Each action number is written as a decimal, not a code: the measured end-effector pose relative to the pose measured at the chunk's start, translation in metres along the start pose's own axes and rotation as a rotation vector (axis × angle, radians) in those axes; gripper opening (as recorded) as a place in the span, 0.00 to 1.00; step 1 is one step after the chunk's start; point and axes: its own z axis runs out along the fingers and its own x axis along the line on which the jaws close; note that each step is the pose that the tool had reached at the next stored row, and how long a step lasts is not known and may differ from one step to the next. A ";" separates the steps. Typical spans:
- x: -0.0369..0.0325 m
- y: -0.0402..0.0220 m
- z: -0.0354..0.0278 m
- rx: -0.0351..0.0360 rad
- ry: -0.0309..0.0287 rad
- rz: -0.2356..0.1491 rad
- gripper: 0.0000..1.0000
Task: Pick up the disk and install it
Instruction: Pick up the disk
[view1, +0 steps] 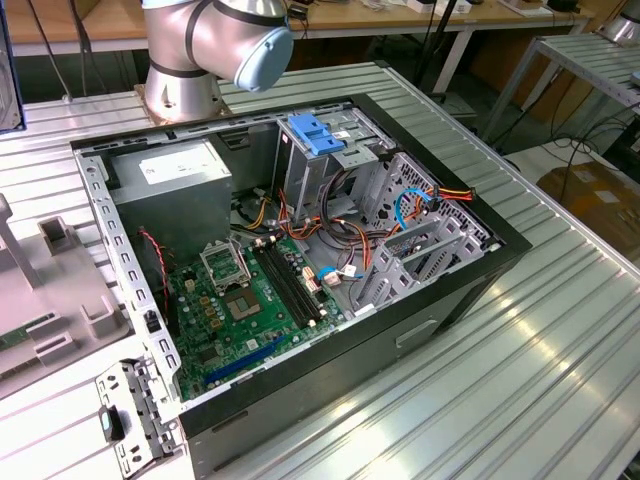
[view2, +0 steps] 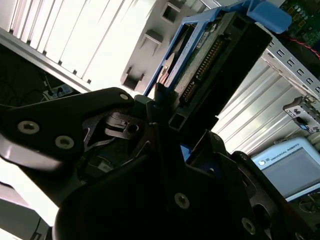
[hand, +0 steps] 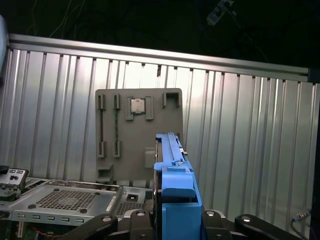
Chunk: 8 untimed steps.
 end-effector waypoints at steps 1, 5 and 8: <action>0.0015 -0.0031 -0.0002 -0.0001 0.0000 0.000 0.36; 0.0052 -0.0084 -0.0006 0.0000 0.0000 0.000 0.36; 0.0065 -0.0109 -0.0007 0.0000 0.0001 0.000 0.36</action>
